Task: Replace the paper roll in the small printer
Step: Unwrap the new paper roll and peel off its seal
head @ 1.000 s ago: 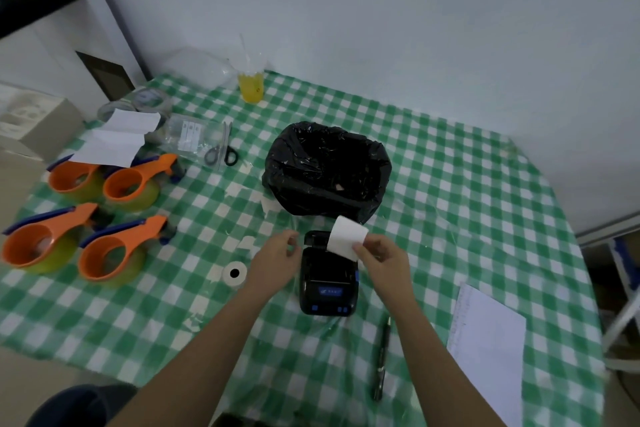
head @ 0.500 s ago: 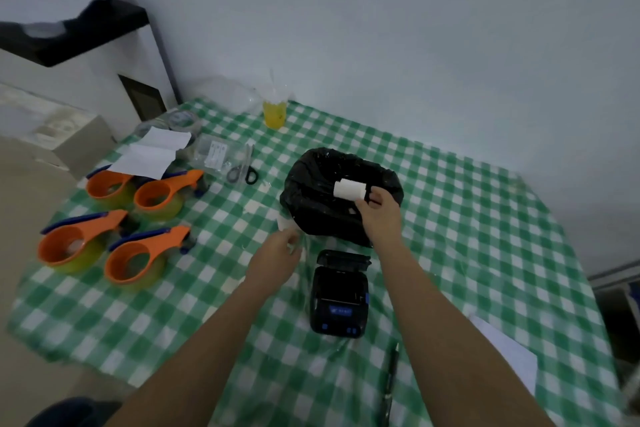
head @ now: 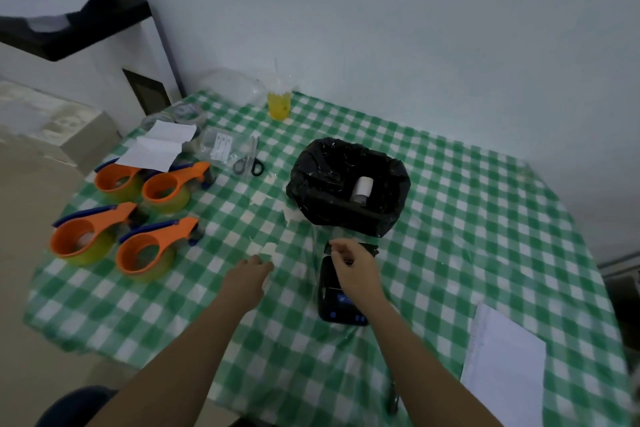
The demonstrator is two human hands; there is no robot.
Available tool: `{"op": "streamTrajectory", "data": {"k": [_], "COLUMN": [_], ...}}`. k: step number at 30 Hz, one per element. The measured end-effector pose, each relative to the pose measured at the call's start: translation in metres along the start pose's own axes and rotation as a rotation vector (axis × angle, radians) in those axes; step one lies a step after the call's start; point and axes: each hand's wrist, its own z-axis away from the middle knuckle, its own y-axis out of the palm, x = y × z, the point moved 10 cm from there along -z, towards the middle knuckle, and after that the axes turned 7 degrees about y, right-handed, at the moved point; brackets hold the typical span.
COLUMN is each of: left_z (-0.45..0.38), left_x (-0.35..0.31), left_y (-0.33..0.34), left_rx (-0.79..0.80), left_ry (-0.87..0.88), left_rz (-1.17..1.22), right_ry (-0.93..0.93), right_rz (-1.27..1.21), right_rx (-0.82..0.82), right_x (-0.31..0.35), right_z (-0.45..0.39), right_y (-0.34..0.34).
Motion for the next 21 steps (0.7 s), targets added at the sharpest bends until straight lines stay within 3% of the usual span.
{"op": "streamTrajectory", "data": {"k": [5,9,14,21], "left_z": [0.005,0.015,0.021,0.031], "left_x": [-0.006,-0.026,-0.058,-0.095], "left_y": [-0.025,-0.067,-0.092,-0.109], "left_rx": [-0.186,-0.378,-0.347,-0.277], "left_ry": [0.029,0.083,0.204,0.311], "left_rz": [0.228,0.738,1.143,1.378], "right_ry": [-0.001,-0.017,-0.029,-0.074], "right_rz": [0.010,-0.032,-0.200,-0.467], "right_rx": [0.023,0.038,0.164,0.213], "right_x": [-0.001,0.006,0.021,0.043], "right_z": [0.004,0.006,0.015,0.033], "right_y": [0.000,-0.008,-0.016,-0.036]}}
